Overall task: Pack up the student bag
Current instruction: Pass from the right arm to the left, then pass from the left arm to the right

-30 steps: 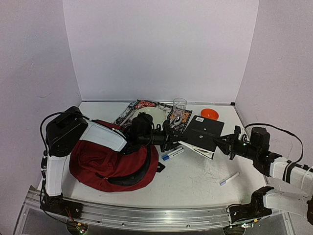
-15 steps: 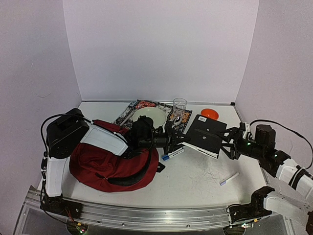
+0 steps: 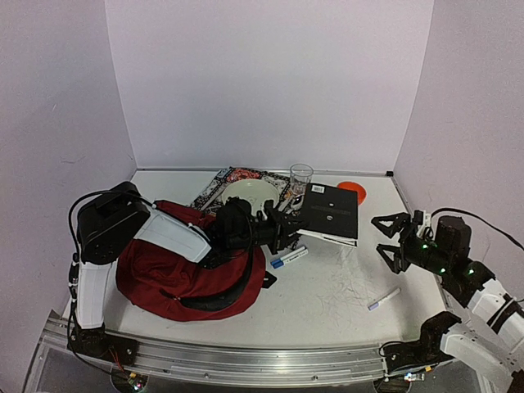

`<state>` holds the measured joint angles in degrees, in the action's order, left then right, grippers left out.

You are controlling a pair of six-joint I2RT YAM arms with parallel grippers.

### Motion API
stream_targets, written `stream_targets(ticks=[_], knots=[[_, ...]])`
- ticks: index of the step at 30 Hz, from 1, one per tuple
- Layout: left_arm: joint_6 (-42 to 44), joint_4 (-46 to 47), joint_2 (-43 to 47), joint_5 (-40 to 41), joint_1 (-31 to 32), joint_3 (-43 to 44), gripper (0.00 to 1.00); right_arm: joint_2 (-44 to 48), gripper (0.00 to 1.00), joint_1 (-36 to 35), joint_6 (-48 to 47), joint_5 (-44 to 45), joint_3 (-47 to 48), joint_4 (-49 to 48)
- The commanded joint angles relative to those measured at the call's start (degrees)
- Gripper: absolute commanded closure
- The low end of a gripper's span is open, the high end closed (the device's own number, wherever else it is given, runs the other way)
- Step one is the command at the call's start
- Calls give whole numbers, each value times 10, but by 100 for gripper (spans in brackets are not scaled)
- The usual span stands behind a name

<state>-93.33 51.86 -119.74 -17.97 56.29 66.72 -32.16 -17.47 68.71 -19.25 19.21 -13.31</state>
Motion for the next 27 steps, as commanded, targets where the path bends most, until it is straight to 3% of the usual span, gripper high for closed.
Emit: stream_targets(ticks=[1, 12, 22, 27], knots=[[0, 111, 47, 64, 3, 28, 100, -19, 2, -10, 28, 7, -12, -101], [-31, 110, 33, 151, 33, 60, 100, -127, 2, -89, 47, 89, -6, -274], [-34, 110, 34, 199, 60, 72, 100, -237, 2, -175, 50, 181, 18, -377], [-42, 110, 30, 208, 70, 68, 100, -288, 7, -197, 43, 211, 50, -409]])
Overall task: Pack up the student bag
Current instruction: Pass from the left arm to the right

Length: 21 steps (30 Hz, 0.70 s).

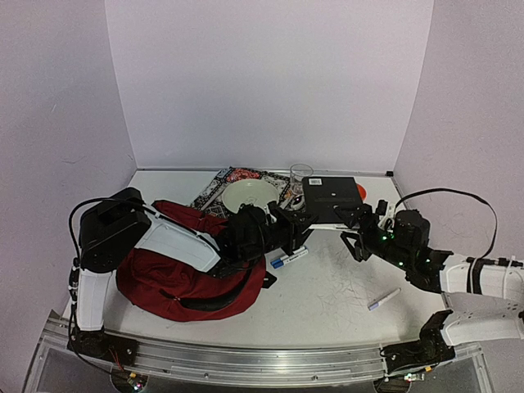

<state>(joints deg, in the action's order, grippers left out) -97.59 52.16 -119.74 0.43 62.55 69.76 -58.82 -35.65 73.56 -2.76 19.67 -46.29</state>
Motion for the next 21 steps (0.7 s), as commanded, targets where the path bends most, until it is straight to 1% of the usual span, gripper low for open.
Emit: stream_targets(ticks=[1, 6, 9, 11, 17, 21], knots=[[1, 107, 31, 28, 9, 36, 100, -28, 8, -20, -3, 55, 49, -83], [0, 115, 35, 49, 19, 24, 100, -59, 17, -34, 20, 85, 58, -116], [-5, 122, 34, 53, 22, 22, 100, -75, 26, -46, 27, 101, 61, -130], [-8, 126, 33, 52, 25, 19, 100, -80, 36, -49, 28, 110, 59, -142], [-10, 135, 50, 58, 30, -17, 99, -70, 74, -50, 21, 124, 51, -158], [10, 137, 76, 64, 30, -52, 91, -63, 91, -50, 13, 118, 49, -162]])
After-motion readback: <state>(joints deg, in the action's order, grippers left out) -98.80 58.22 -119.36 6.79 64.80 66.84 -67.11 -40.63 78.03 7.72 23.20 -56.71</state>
